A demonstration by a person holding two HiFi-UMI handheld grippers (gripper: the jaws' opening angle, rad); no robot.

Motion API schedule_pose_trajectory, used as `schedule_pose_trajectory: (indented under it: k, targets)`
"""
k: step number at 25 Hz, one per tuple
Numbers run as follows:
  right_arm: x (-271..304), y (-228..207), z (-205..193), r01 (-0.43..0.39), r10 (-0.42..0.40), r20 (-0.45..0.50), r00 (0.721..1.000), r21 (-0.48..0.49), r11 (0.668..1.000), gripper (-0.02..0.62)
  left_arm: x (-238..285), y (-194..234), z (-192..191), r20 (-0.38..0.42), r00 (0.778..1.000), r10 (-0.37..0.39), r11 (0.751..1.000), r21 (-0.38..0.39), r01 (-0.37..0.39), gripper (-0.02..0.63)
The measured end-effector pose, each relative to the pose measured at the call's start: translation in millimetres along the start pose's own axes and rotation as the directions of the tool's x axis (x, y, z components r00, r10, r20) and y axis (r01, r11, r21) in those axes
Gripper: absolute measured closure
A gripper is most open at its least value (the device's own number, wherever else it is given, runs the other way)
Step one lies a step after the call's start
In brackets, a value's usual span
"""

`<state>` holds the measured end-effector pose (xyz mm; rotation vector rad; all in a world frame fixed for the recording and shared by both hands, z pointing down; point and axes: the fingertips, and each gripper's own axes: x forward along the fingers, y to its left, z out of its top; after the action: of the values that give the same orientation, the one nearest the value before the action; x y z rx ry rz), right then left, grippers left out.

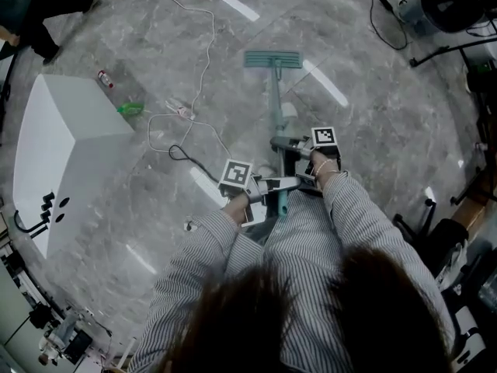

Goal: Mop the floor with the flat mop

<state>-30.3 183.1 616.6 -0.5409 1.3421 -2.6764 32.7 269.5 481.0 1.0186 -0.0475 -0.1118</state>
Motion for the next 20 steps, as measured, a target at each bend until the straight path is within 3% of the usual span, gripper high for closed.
schedule_pose_trajectory:
  k: [12, 20]
  targets:
    - [26.8, 78.2, 137.4, 0.054, -0.056, -0.031, 0.998, -0.049, 0.997, 0.465, 38.9, -59.1, 146.7, 0.103, 0.994, -0.036, 0.999, 0.009, 0.035, 0.473]
    - [62.2, 157.9, 265.2, 0.069, -0.070, -0.023, 0.997, -0.060, 0.996, 0.469, 61.0, -117.9, 290.5, 0.232, 0.972, -0.033, 0.999, -0.010, 0.036, 0.488]
